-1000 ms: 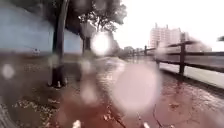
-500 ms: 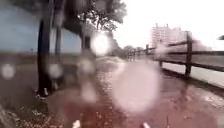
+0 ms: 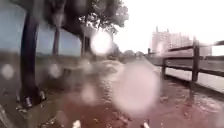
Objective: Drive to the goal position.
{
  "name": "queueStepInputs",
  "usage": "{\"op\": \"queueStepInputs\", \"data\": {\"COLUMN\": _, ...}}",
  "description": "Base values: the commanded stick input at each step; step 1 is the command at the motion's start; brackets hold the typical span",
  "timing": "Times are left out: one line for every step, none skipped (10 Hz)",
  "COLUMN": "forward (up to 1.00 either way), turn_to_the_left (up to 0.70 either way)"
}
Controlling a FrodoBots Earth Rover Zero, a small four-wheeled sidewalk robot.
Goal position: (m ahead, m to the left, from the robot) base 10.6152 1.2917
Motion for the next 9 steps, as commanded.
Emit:
{"op": "queueStepInputs", "data": {"forward": 0.7, "turn_to_the_left": 0.0}}
{"op": "queueStepInputs", "data": {"forward": 0.7, "turn_to_the_left": 0.0}}
{"op": "queueStepInputs", "data": {"forward": 0.7, "turn_to_the_left": 0.0}}
{"op": "queueStepInputs", "data": {"forward": 0.7, "turn_to_the_left": 0.0}}
{"op": "queueStepInputs", "data": {"forward": 0.7, "turn_to_the_left": 0.0}}
{"op": "queueStepInputs", "data": {"forward": 0.7, "turn_to_the_left": 0.0}}
{"op": "queueStepInputs", "data": {"forward": 0.7, "turn_to_the_left": 0.0}}
{"op": "queueStepInputs", "data": {"forward": 0.7, "turn_to_the_left": 0.0}}
{"op": "queueStepInputs", "data": {"forward": 0.7, "turn_to_the_left": 0.0}}
